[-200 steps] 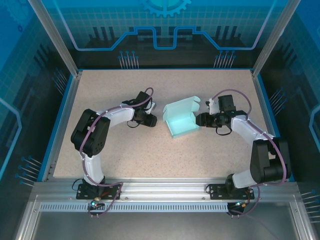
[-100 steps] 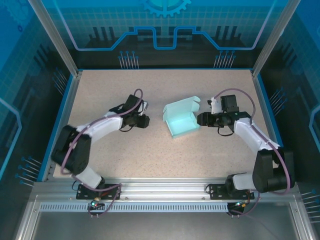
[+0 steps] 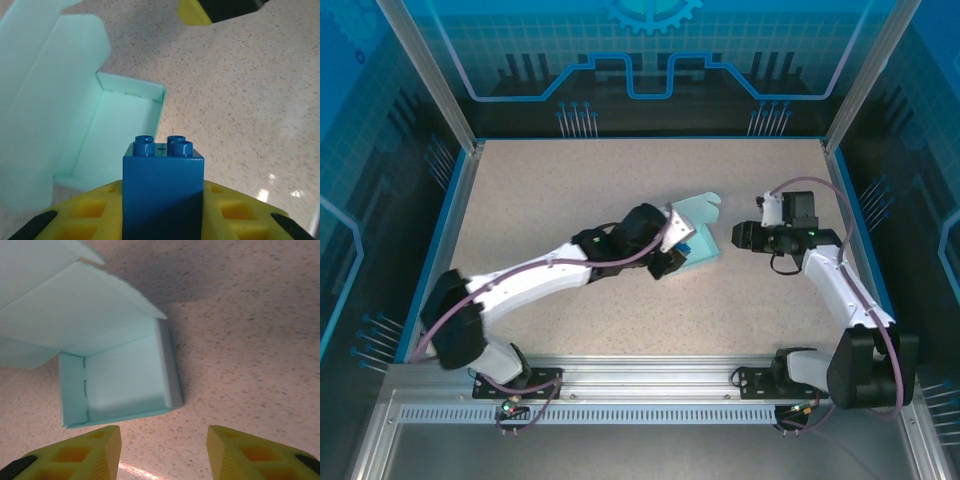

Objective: Fold the paper box

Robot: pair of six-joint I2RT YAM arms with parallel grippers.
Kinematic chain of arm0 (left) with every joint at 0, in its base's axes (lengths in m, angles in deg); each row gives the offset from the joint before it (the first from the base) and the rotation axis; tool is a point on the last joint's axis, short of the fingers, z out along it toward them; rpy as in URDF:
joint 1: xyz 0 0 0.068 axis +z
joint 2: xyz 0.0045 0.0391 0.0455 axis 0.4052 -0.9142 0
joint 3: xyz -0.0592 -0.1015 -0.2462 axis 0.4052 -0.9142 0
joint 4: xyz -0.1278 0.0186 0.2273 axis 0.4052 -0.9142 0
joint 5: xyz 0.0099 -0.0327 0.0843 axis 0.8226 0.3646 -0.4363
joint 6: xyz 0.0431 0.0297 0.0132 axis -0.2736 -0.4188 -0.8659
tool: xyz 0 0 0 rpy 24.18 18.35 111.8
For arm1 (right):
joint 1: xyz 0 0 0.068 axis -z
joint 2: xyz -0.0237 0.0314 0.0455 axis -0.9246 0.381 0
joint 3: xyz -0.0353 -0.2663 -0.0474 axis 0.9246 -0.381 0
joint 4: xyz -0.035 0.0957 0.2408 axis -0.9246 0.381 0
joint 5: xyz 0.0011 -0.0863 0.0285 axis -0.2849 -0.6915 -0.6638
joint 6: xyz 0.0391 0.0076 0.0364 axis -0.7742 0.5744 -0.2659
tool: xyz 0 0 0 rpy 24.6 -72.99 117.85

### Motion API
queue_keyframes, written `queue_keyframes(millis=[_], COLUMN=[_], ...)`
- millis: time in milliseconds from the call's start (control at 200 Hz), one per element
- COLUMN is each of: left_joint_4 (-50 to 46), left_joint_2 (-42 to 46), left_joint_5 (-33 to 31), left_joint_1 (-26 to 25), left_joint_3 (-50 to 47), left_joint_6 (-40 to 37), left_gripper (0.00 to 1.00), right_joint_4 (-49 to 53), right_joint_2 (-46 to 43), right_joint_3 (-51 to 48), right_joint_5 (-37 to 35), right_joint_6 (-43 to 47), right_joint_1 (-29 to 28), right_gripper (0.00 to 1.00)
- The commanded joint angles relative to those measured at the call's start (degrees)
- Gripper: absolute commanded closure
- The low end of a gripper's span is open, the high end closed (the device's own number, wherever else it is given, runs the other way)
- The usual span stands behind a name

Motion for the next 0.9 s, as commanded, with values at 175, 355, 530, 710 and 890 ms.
queue_keyframes(millis=[175, 355, 530, 710, 890], left_joint_4=[-7.23, -7.72, -7.95, -8.0, -8.25], left_joint_2=[-18.81, -24.55, -28.79, -31.23, -32.31], left_joint_5=[-6.22, -6.05, -6.53, -6.27, -5.19], left_joint_1=[1.4, 2.56, 3.52, 4.01, 4.09], left_joint_3=[14.46, 18.25, 20.27, 21.71, 22.6], left_joint_6=[-9.69, -11.16, -11.88, -12.07, -12.01], left_gripper=[0.69, 0.68, 0.67, 0.63, 0.58], right_joint_4=[1.87, 1.38, 0.72, 0.75, 0.41], right_joint_2=[-6.08, -5.23, -5.04, -5.13, -5.25], right_joint_3=[-4.43, -4.79, -4.96, -5.05, -5.14], right_joint_5=[-1.34, 0.34, 1.19, 1.21, 0.75], right_joint_6=[-1.74, -1.1, -1.1, -1.2, -1.52], right_joint_1=[5.72, 5.74, 5.61, 5.08, 4.35], right_gripper=[0.5, 0.5, 0.5, 0.5, 0.5])
